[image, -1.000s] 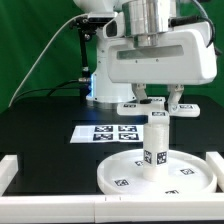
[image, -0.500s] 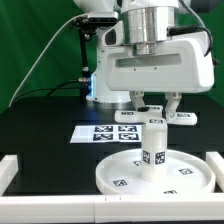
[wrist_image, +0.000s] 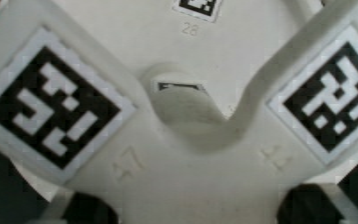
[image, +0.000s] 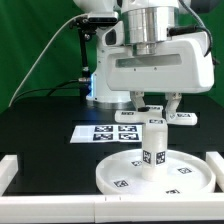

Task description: Assemble round table

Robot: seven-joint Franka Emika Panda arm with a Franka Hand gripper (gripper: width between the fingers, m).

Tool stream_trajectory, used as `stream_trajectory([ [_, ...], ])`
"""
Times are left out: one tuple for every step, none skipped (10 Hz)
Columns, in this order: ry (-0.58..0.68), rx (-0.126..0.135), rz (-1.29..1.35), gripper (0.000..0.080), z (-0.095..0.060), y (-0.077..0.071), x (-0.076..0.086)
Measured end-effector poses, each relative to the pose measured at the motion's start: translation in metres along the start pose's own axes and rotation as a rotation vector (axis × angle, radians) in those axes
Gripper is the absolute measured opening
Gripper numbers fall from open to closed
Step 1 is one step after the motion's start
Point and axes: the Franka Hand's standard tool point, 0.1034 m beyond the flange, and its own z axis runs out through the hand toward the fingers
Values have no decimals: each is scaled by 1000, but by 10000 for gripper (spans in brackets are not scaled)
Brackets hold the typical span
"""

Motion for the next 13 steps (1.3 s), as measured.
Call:
stream_trajectory([
  [4, 15, 116, 440, 0, 0, 2],
  [-7, 28, 290, 440, 1, -1, 2],
  [-16, 34, 438, 440, 1, -1, 1],
  [-31, 46, 593, 440, 1, -2, 0],
  [-42, 58, 727, 440, 1, -2, 0],
  [-56, 65, 859, 440, 1, -1, 1],
  [-61, 63, 931, 440, 1, -1, 1],
  [-61, 61, 968, 440, 1, -1, 1],
  [-61, 62, 946, 440, 1, -1, 1],
  [-62, 62, 945, 543, 1, -1, 1],
  [-73, 54, 899, 616, -1, -2, 0],
  [-99, 49, 825, 616, -12, -6, -1],
  [-114, 56, 757, 642, -23, -10, 0],
])
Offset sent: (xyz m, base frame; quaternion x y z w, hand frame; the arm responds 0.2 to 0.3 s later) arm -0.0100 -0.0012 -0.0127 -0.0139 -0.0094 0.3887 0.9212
